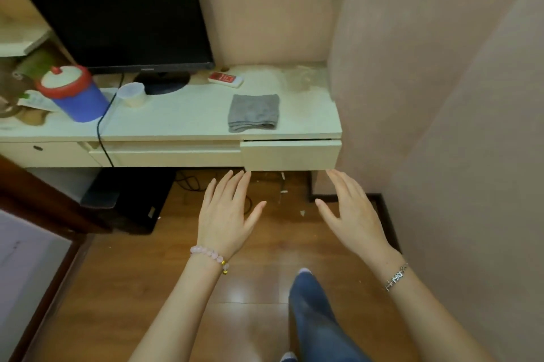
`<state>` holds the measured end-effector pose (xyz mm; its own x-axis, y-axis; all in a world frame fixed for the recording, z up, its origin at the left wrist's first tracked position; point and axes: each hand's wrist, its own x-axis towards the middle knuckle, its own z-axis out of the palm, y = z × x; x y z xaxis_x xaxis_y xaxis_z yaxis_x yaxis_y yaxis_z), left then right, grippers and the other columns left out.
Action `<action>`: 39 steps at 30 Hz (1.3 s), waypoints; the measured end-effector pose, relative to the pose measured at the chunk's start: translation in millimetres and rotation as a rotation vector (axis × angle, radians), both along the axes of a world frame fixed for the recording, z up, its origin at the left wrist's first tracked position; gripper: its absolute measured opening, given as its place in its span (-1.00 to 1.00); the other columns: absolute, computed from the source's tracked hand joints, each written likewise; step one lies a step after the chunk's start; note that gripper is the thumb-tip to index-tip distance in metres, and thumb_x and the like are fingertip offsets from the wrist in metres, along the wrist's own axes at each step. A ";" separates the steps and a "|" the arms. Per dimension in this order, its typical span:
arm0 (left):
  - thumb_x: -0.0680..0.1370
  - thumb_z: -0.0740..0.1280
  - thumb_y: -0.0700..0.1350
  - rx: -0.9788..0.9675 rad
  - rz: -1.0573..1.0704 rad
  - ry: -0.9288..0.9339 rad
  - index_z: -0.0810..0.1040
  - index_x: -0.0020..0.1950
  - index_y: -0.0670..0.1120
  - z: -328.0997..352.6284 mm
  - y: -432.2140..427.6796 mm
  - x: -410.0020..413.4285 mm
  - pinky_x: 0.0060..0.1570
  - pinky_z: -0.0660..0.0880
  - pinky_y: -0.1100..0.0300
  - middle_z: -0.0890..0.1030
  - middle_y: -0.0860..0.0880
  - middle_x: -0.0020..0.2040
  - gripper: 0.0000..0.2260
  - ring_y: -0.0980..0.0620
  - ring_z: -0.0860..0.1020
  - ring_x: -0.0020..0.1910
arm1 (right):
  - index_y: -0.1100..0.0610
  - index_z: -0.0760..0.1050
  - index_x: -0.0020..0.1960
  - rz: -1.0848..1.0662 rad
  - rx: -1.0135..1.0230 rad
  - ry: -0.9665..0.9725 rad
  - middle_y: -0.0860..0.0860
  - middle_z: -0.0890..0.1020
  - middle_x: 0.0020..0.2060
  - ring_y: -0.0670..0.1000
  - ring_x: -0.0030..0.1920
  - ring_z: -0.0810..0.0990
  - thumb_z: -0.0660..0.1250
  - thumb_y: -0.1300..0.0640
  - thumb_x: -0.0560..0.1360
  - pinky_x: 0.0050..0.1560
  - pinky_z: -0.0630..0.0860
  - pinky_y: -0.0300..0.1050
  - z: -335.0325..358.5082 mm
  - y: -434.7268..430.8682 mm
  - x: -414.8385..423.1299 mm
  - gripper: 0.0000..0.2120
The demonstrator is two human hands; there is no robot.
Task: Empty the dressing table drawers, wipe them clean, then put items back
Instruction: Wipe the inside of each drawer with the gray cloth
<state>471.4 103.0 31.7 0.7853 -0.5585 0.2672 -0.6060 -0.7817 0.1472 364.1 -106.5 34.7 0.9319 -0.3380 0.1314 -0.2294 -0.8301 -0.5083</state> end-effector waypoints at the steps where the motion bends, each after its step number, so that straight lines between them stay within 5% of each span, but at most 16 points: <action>1: 0.53 0.10 0.19 0.001 0.023 -0.004 0.43 0.36 -0.15 -2.1 -2.4 12.1 0.35 0.30 -0.07 0.52 -0.10 0.28 -0.45 -0.08 0.41 0.34 | 0.02 0.09 0.50 0.022 0.000 0.008 -0.05 0.22 0.47 -0.07 0.47 0.11 0.16 -0.09 0.56 0.43 0.08 -0.17 -2.3 -4.9 16.1 -0.43; 24: 0.53 0.07 0.19 0.058 0.252 0.104 0.45 0.33 -0.17 -35.5 -77.5 266.0 0.31 0.31 -0.08 0.55 -0.11 0.25 -0.44 -0.11 0.45 0.31 | 0.10 0.12 0.50 0.212 0.054 0.166 0.01 0.22 0.47 0.00 0.47 0.15 0.15 -0.06 0.57 0.47 0.10 -0.13 -41.4 -111.4 323.4 -0.44; 31: 0.53 0.10 0.17 0.073 0.139 0.138 0.49 0.28 -0.21 -46.1 -81.4 333.8 0.27 0.37 -0.10 0.58 -0.15 0.20 -0.46 -0.13 0.50 0.25 | 0.11 0.22 0.45 -0.034 0.343 0.275 0.06 0.40 0.35 0.06 0.32 0.37 0.26 -0.04 0.52 0.31 0.27 -0.13 -68.4 -100.1 379.1 -0.44; 36: 0.55 0.05 0.19 0.083 0.093 0.190 0.49 0.30 -0.20 -52.2 -79.5 362.8 0.29 0.37 -0.12 0.56 -0.14 0.23 -0.44 -0.13 0.48 0.27 | 0.17 0.33 0.36 -0.297 0.622 0.355 0.04 0.54 0.09 0.01 0.02 0.51 0.34 -0.02 0.47 -0.01 0.41 -0.15 -77.8 -89.1 404.5 -0.47; 39: 0.56 0.02 0.20 0.098 0.075 0.219 0.48 0.31 -0.19 -56.3 -75.4 371.9 0.28 0.37 -0.15 0.56 -0.14 0.24 -0.43 -0.13 0.47 0.28 | 0.21 0.40 0.27 -0.408 0.765 0.352 -0.04 0.53 -0.14 0.00 -0.07 0.53 0.41 0.05 0.43 -0.04 0.48 -0.12 -77.8 -83.9 416.6 -0.52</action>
